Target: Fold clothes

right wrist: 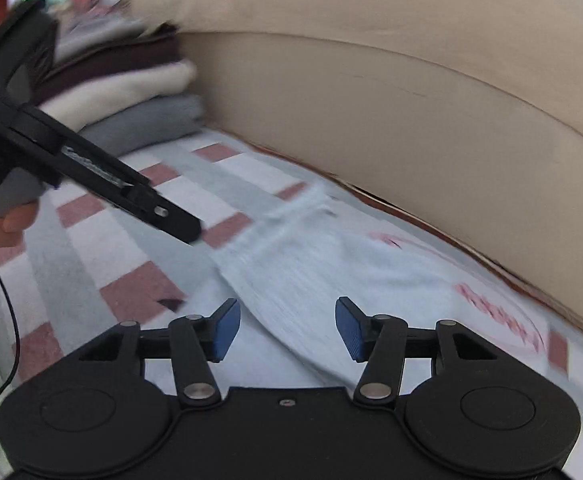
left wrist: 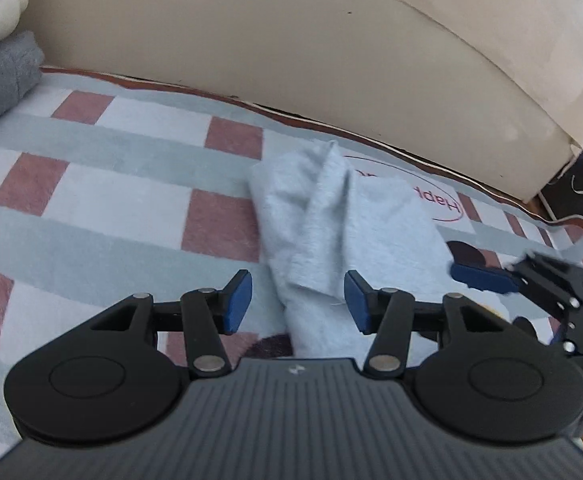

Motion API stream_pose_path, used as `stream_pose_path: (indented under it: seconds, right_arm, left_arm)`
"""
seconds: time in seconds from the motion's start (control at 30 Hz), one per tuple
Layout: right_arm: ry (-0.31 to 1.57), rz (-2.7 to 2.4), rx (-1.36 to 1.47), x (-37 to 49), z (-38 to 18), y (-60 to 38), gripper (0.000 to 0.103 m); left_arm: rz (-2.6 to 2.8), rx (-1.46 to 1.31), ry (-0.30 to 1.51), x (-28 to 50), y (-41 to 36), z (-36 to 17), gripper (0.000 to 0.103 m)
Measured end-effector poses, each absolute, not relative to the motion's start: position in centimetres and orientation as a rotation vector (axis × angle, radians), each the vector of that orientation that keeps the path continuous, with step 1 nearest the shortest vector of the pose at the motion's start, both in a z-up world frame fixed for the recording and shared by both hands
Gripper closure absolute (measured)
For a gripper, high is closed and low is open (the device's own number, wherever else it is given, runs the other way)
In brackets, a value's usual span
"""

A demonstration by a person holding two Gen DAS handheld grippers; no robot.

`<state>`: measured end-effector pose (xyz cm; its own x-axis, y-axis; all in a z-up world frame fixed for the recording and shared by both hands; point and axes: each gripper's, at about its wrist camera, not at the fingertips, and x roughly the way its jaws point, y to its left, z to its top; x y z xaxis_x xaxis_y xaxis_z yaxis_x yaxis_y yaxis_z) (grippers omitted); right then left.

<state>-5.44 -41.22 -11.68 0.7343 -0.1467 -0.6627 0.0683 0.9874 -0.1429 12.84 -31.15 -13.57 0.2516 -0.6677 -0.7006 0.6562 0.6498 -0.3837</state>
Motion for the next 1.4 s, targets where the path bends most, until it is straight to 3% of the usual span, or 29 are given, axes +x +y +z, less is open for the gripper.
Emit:
stream_pose_path:
  seconds: [0.37, 0.47, 0.53, 0.6, 0.63, 0.67, 0.77, 1.07, 1.17, 1.3, 1.37, 1.4]
  right_arm:
    - [0.839, -0.005, -0.303, -0.6, -15.7, -40.7, 0.045]
    - [0.829, -0.028, -0.225, -0.2, -15.9, -41.5, 0.039]
    - [0.832, -0.054, -0.154, 0.1, -15.7, -42.5, 0.04]
    - [0.829, -0.072, -0.14, 0.2, -15.7, -42.5, 0.051]
    - [0.82, -0.083, -0.148, 0.1, -15.5, -42.5, 0.076]
    - [0.81, -0.095, -0.159, 0.0, -15.3, -42.6, 0.088]
    - [0.751, -0.148, -0.144, -0.8, -14.1, -43.6, 0.089]
    - [0.788, -0.49, -0.04, -0.6, -12.3, -53.9, 0.088]
    - [0.741, -0.59, 0.041, -2.2, -11.8, -55.7, 0.077]
    - [0.734, -0.495, 0.234, -3.6, -11.8, -55.7, 0.072]
    - [0.757, -0.414, 0.274, -3.7, -12.2, -54.5, 0.052]
    - [0.765, -0.383, 0.29, -3.7, -12.5, -53.9, 0.049]
  left_arm:
    - [-0.891, 0.017, 0.965, 13.6, -32.2, -16.1, 0.056]
    - [-0.89, 0.063, 0.973, 13.4, -32.9, -16.4, 0.054]
    - [-0.892, 0.109, 0.961, 12.9, -33.4, -16.3, 0.054]
    - [-0.895, 0.118, 0.95, 12.6, -33.5, -16.2, 0.054]
    - [-0.896, 0.12, 0.945, 12.5, -33.5, -16.2, 0.054]
    - [-0.897, 0.116, 0.941, 12.6, -33.4, -16.1, 0.054]
    - [-0.898, 0.105, 0.93, 12.6, -33.3, -15.8, 0.054]
    - [-0.91, 0.135, 0.938, 12.2, -33.7, -15.9, 0.053]
    - [-0.905, 0.14, 0.946, 12.3, -33.8, -16.1, 0.053]
    - [-0.898, 0.146, 0.957, 12.3, -33.8, -16.4, 0.053]
    - [-0.905, 0.145, 0.956, 12.1, -33.9, -16.4, 0.053]
    - [-0.908, 0.15, 0.962, 11.9, -34.0, -16.5, 0.053]
